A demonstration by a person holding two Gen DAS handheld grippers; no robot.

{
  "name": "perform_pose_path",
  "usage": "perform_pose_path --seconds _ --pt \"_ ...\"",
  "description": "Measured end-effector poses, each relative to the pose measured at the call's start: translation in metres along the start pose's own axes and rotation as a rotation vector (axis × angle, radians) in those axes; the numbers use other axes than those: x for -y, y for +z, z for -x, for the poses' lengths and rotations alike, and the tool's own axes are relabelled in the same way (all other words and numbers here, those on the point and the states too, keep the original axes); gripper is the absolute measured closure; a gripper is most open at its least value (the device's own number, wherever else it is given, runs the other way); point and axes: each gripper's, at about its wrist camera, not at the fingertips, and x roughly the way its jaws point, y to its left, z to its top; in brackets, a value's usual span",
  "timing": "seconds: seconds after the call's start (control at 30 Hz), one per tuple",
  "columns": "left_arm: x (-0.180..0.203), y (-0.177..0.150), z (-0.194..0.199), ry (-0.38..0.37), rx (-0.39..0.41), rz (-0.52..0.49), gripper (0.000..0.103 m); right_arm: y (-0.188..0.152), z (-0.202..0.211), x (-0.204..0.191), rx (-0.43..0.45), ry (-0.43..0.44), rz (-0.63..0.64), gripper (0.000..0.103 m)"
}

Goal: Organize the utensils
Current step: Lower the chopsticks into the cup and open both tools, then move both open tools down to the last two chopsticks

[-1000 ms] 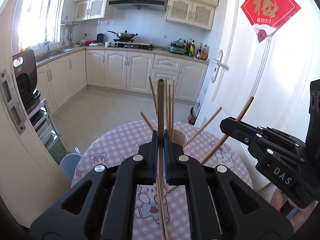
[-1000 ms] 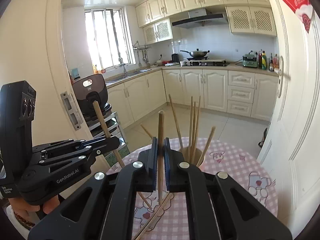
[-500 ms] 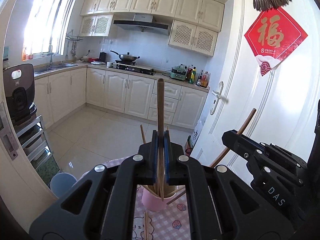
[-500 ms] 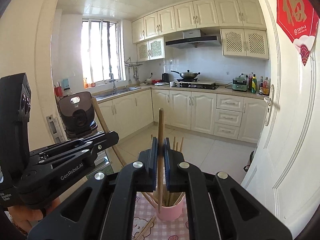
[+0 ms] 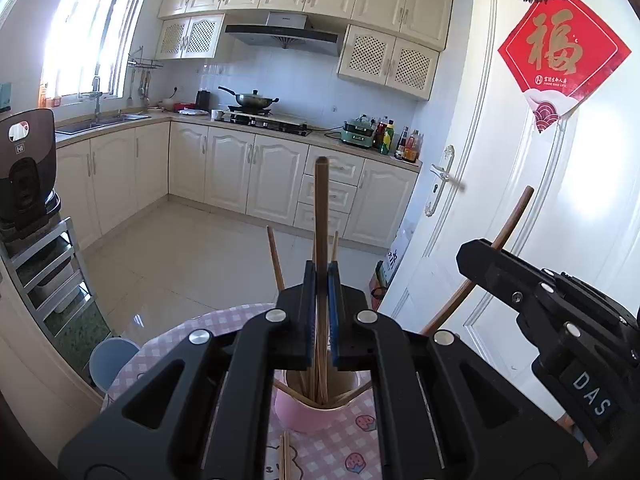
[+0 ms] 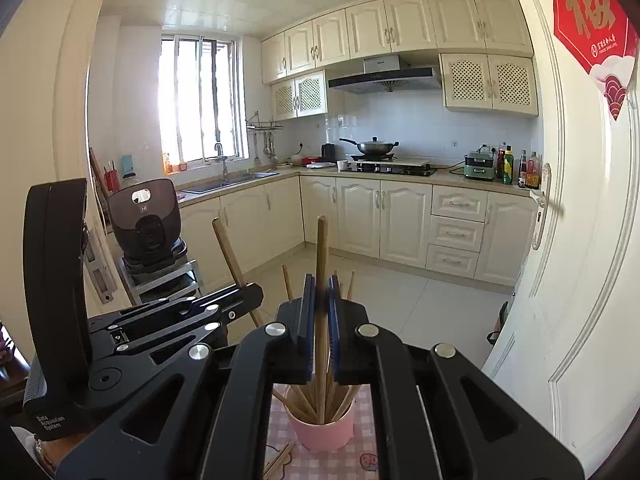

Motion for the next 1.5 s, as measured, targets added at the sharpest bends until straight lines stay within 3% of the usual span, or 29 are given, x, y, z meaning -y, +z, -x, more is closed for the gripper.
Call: perform_pose_path --seconds 0.57,0.93,1.03,1.1,1.17,1.23,1.33,1.5 --pt "0.005 -0.034 -0.022 0.012 -0.120 -0.100 0.097 -0.037 -0.022 -0.004 -0.110 -0.019 0.038 0.098" --pt "0.009 -0.038 -0.019 0.026 -0.145 -0.127 0.095 -0.043 -0.025 -0.002 -0.147 -0.017 0.018 0.098" --pt "0.014 -0.039 -0.014 0.054 -0.120 -0.168 0.094 -0.045 -0.023 -0.002 -0.154 -0.014 0.010 0.098" --pt "0.015 -0.039 -0.011 0.063 -0.118 -0.180 0.089 -0.045 -0.021 -0.002 -0.156 -0.007 -0.003 0.098" --pt "0.015 -0.038 -0.005 0.070 -0.112 -0.170 0.062 -0.045 -0.017 -0.002 -0.149 -0.018 -0.009 0.097" --pt "0.012 -0.036 0.004 0.089 -0.073 -0.160 0.049 -0.044 -0.013 0.000 -0.145 -0.011 -0.019 0.097" --pt "0.008 -0.034 0.014 0.097 -0.063 -0.153 0.045 -0.044 -0.004 -0.004 -0.135 -0.016 -0.008 0.095" --pt "0.007 -0.036 0.035 0.111 -0.033 -0.166 0.033 -0.046 0.015 -0.010 -0.114 -0.026 -0.015 0.079"
